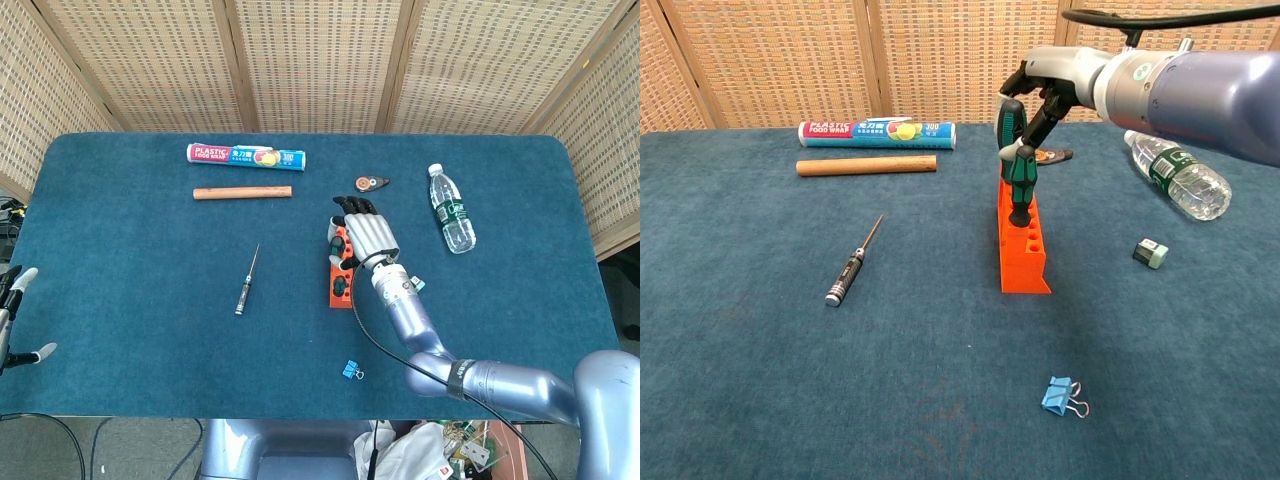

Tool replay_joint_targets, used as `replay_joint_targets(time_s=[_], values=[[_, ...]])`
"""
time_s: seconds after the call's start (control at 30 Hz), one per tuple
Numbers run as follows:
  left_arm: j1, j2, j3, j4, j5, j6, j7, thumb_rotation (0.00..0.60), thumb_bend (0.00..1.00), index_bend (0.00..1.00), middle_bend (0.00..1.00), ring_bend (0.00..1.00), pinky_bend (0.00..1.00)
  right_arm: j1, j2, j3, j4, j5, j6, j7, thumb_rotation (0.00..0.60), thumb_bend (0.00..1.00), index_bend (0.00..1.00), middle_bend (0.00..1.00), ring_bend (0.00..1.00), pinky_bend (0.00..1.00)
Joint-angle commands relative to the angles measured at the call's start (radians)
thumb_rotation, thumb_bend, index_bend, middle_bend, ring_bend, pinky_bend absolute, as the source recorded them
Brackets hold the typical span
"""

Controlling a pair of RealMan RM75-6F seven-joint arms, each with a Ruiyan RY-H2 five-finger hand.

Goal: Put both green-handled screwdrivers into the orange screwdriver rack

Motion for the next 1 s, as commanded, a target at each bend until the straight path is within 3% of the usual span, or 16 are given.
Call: replay_joint_targets(time_s=[0.03, 0.17, 0.3, 0.37, 1.0], values=[[-0.001, -0.001, 0.0, 0.001, -0.001, -0.001, 0.001, 0.6, 0.0, 0.0, 0.0, 0.0, 0.0, 0.002, 0.0, -0.002, 0.004, -0.001, -0.005, 0.002, 0.6, 0.4, 0.62, 0.08, 0.0, 0.0], [-0.003, -0.003, 0.001, 0.001, -0.004, -0.004, 0.006, 0.6, 0.0, 0.0, 0.0, 0.0, 0.0, 0.001, 0.005, -0.005, 0.007, -0.008, -0.016, 0.01, 0.6, 0.39, 0.59, 0.08, 0.0, 0.0], [-0.003, -0.004, 0.001, 0.001, -0.004, -0.003, 0.01, 0.6, 0.0, 0.0, 0.0, 0.0, 0.0, -0.005, 0.012, -0.004, 0.011, -0.024, -0.035, 0.038, 0.6, 0.28, 0.4, 0.08, 0.0, 0.0], [-0.003, -0.005, 0.001, 0.001, -0.005, -0.003, 0.011, 0.6, 0.0, 0.0, 0.0, 0.0, 0.0, -0.007, 0.012, -0.004, 0.013, -0.032, -0.039, 0.048, 0.6, 0.27, 0.35, 0.08, 0.0, 0.0], [-0.003, -0.004, 0.002, -0.001, -0.003, 0.001, 0.012, 0.6, 0.0, 0.0, 0.0, 0.0, 0.0, -0.02, 0.032, -0.006, -0.009, -0.061, -0.033, 0.084, 0.6, 0.27, 0.34, 0.08, 0.0, 0.0]])
